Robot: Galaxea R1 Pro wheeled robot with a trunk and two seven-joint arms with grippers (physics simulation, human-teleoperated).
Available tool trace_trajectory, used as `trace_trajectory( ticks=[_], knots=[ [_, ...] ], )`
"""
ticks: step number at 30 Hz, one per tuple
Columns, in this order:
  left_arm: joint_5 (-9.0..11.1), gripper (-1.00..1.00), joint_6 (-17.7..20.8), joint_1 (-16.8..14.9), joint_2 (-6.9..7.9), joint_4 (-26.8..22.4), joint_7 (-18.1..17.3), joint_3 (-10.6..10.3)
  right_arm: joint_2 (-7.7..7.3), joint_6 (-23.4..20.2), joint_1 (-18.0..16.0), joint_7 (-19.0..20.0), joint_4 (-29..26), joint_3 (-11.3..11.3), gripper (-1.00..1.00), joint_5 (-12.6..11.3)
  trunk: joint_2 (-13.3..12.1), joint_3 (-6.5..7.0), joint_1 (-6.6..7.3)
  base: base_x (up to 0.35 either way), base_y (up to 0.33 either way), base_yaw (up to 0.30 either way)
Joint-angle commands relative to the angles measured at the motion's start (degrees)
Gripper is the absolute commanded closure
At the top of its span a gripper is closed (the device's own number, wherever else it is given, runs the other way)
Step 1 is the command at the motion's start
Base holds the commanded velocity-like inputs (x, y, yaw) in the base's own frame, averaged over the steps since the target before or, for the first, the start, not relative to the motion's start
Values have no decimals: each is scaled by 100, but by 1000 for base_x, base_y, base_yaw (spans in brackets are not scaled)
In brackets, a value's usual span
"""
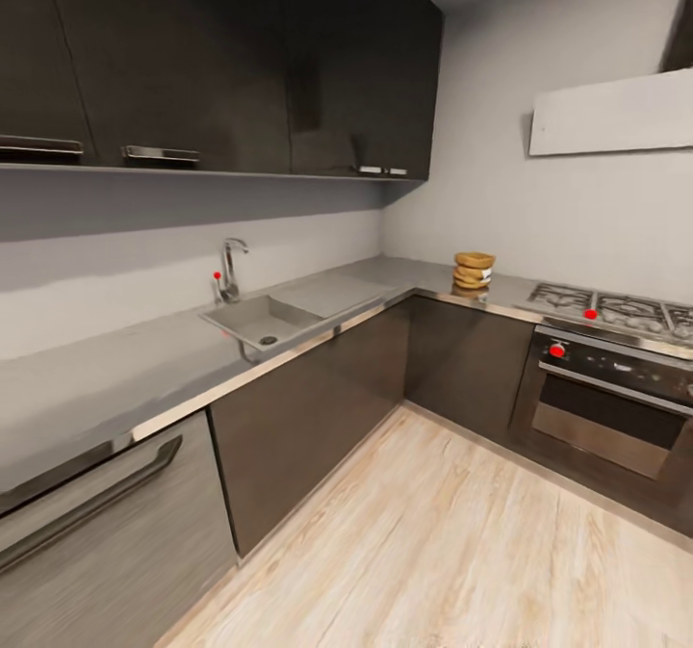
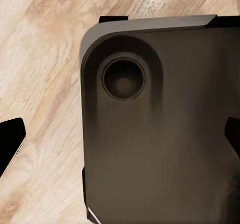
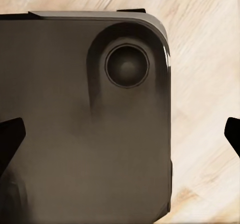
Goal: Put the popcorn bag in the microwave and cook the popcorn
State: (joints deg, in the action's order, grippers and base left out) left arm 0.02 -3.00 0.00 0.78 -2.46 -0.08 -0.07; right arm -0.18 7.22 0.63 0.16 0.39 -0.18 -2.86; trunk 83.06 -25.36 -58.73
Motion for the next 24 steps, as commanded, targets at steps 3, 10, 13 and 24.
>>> trace_trajectory(
  ticks=[3,10,13,24],
  knots=[
    [-2,-100,-16,0,1,-1,-1,-1,0,25,-2,2,5,1,-100,-30,2,4,0,0,0,-300],
    [4,-100,-16,0,1,-1,-1,-1,0,25,-2,2,5,1,-100,-30,2,24,0,0,0,-300],
    [2,-100,-16,0,1,-1,-1,-1,-3,25,-2,2,5,1,-100,-30,2,33,0,0,0,-300],
    [-2,-100,-16,0,1,-1,-1,-1,-13,25,-2,2,5,-8,-100,-30,2,66,0,0,0,-300]
  ],
)
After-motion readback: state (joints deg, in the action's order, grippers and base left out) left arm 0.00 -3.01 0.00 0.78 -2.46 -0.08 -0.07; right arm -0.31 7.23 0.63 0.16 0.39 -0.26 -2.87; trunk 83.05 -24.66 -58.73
